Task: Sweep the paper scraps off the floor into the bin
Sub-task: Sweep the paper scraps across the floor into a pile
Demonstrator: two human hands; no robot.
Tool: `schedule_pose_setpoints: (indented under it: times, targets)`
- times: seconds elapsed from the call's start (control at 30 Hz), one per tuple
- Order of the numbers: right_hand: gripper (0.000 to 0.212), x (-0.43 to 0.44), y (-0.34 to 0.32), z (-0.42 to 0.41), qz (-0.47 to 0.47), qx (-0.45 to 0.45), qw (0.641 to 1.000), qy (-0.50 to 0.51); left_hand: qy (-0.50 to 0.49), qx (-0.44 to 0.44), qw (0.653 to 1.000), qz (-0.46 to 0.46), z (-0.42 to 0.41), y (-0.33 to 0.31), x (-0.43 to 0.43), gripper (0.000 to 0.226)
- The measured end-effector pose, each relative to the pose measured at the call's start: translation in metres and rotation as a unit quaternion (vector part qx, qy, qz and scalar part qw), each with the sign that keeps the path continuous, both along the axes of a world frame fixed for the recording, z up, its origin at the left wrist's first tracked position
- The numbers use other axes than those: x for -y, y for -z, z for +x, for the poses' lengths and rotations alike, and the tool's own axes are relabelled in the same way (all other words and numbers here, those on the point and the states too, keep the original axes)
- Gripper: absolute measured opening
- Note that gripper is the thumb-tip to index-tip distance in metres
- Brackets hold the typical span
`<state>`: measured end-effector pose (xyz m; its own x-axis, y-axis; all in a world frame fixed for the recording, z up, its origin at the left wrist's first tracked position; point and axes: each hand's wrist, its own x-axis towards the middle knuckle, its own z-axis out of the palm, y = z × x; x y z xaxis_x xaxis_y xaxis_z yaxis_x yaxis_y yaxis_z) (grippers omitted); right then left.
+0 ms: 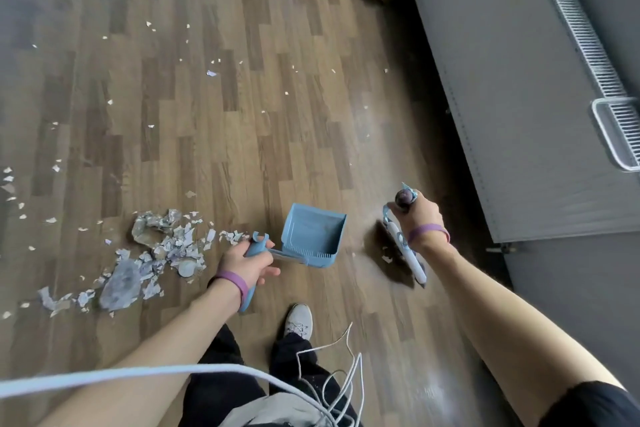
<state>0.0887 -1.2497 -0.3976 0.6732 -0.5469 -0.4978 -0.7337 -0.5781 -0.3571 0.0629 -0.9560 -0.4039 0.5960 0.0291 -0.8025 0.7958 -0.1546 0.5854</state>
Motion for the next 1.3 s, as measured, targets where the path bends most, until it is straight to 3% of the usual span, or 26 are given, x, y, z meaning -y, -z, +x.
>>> schedule_pose_setpoints:
  times: [0.13, 0.43, 0.6, 0.77, 0.97, 1.17, 1.3]
  targets:
    - [0.023, -0.034, 0.012, 0.005, 0.033, -0.027, 0.999, -0.007, -0.010, -0.009, 1.000, 0.008, 0.005, 0.002, -0.022, 0.023]
    - [0.033, -0.216, 0.031, 0.045, 0.070, -0.042, 0.984, -0.160, -0.033, 0.008, 0.999, 0.031, 0.025, 0.008, -0.136, 0.026]
    - [0.030, -0.340, 0.017, 0.076, 0.092, 0.009, 0.972, -0.214, -0.074, 0.025, 0.996, 0.043, 0.041, -0.001, -0.218, 0.025]
    - [0.052, -0.421, -0.012, 0.106, 0.135, 0.073, 0.962, -0.226, -0.113, 0.037, 0.992, 0.045, 0.053, -0.013, -0.278, 0.025]
    - [0.029, -0.432, -0.033, 0.129, 0.152, 0.075, 0.965, -0.199, -0.160, 0.040, 0.986, 0.041, 0.059, -0.018, -0.308, 0.028]
    - [0.006, -0.373, -0.055, 0.139, 0.145, 0.112, 0.978, -0.101, -0.164, 0.059, 0.984, 0.030, 0.082, -0.030, -0.283, 0.028]
    - [0.013, -0.313, -0.065, 0.143, 0.135, 0.152, 0.979, -0.021, -0.128, 0.067, 0.989, 0.017, 0.105, -0.045, -0.239, 0.026]
